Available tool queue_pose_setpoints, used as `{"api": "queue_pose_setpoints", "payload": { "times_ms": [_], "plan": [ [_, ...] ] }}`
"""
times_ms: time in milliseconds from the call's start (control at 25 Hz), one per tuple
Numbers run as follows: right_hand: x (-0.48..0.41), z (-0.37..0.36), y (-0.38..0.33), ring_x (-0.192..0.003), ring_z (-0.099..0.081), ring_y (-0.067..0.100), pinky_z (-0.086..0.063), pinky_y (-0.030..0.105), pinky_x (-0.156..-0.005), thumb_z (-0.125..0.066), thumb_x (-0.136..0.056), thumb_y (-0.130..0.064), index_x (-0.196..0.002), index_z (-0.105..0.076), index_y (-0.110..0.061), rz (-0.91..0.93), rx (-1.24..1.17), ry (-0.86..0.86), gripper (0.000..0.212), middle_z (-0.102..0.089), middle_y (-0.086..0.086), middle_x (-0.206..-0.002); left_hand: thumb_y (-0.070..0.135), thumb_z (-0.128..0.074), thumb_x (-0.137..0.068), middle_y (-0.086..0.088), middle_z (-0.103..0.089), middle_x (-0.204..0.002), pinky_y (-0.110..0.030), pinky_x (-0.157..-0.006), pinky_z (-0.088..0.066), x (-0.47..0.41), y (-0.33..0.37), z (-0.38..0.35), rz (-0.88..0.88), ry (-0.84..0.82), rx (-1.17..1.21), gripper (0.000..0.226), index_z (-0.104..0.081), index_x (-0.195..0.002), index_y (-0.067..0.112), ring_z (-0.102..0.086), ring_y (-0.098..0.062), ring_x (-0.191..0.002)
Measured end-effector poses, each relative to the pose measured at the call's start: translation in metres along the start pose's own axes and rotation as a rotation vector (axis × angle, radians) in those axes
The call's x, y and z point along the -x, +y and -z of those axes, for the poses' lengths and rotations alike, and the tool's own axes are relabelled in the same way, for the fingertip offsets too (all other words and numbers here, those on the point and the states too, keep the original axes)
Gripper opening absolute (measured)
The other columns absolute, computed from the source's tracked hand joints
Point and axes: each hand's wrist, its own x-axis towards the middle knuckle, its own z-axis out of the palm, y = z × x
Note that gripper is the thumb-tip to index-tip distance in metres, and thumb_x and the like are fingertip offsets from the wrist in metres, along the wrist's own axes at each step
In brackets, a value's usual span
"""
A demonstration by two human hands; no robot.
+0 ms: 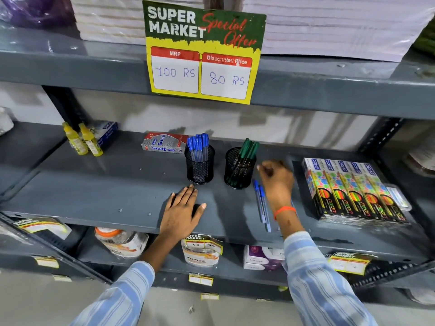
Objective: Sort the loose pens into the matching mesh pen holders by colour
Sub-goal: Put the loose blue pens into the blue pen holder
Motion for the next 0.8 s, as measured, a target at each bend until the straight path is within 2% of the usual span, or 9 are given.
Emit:
{"api": "queue_pose_setpoints", "payload": {
  "times_ms": [80,160,240,440,560,640,720,800],
  "plan": [
    [0.010,0.005,0.021,-0.084,-0.069,0.037,-0.055,0.035,-0.076,-0.071,-0.081,-0.028,-0.082,-0.071,-0.002,-0.125,0.192,-0.233,0.026,-0.074,0.022,-0.087,0.058,-0.014,-0.091,-0.003,-0.027,-0.155,-0.041,-0.118,-0.009,-0.001,0.000,0.000,-0.003,0.005,-0.003,0.069,-0.027,-0.145,0.016,-0.018,-0.017,-0.144],
    [0.020,0.005,0.030,-0.085,-0.069,0.033,-0.047,0.025,-0.070,-0.073,-0.079,-0.034,-0.084,-0.072,-0.002,-0.223,0.315,-0.396,0.033,-0.075,0.019,-0.088,0.061,-0.008,-0.089,-0.003,-0.026,-0.155,-0.042,-0.118,-0.010,-0.001,0.000,0.000,-0.008,0.010,-0.003,0.074,-0.027,-0.145,0.016,-0.018,-0.017,-0.144],
    [0.025,0.002,0.032,-0.085,-0.070,0.030,-0.042,0.022,-0.066,-0.075,-0.078,-0.031,-0.087,-0.071,0.000,-0.233,0.323,-0.412,0.033,-0.075,0.018,-0.089,0.062,-0.005,-0.086,-0.004,-0.027,-0.155,-0.042,-0.118,-0.010,0.000,-0.001,0.001,-0.009,0.012,0.001,0.078,-0.027,-0.145,0.016,-0.018,-0.017,-0.144],
    [0.019,-0.001,0.026,-0.083,-0.071,0.031,-0.055,0.030,-0.077,-0.074,-0.079,-0.023,-0.085,-0.073,0.001,-0.228,0.312,-0.397,0.026,-0.075,0.019,-0.089,0.060,-0.011,-0.090,-0.004,-0.026,-0.155,-0.042,-0.118,-0.009,0.000,0.000,0.002,0.001,-0.001,0.005,0.072,-0.026,-0.145,0.016,-0.018,-0.017,-0.144],
    [0.016,0.001,0.029,-0.057,-0.065,0.026,-0.058,0.030,-0.074,-0.077,-0.076,-0.027,-0.070,-0.067,0.004,-0.276,0.263,-0.442,0.033,-0.070,0.016,-0.065,0.058,-0.015,-0.090,-0.004,-0.026,-0.156,-0.040,-0.118,-0.008,0.000,0.000,0.002,0.006,-0.004,0.003,0.070,-0.026,-0.145,0.016,-0.017,-0.017,-0.144],
    [0.017,0.005,0.030,-0.044,-0.056,0.019,-0.056,0.030,-0.070,-0.077,-0.076,-0.025,-0.053,-0.056,-0.004,-0.325,0.201,-0.471,0.038,-0.058,0.007,-0.048,0.058,-0.014,-0.090,-0.003,-0.025,-0.156,-0.040,-0.118,-0.007,0.000,0.001,0.002,0.002,-0.006,0.004,0.070,-0.025,-0.145,0.016,-0.016,-0.016,-0.144],
    [0.019,0.007,0.029,-0.047,-0.056,0.024,-0.057,0.031,-0.069,-0.077,-0.076,-0.023,-0.045,-0.048,-0.009,-0.338,0.136,-0.464,0.044,-0.053,0.005,-0.046,0.058,-0.015,-0.091,-0.003,-0.025,-0.156,-0.040,-0.118,-0.008,-0.001,0.000,0.001,-0.003,-0.003,-0.001,0.069,-0.025,-0.145,0.016,-0.016,-0.016,-0.144],
    [0.021,0.009,0.025,-0.047,-0.057,0.023,-0.056,0.019,-0.059,-0.078,-0.075,-0.024,-0.045,-0.051,-0.009,-0.306,0.070,-0.426,0.043,-0.053,0.005,-0.045,0.057,-0.017,-0.093,-0.003,-0.025,-0.156,-0.040,-0.118,-0.008,-0.001,-0.001,0.000,-0.007,0.002,-0.008,0.067,-0.025,-0.146,0.016,-0.016,-0.016,-0.144]
  ]
}}
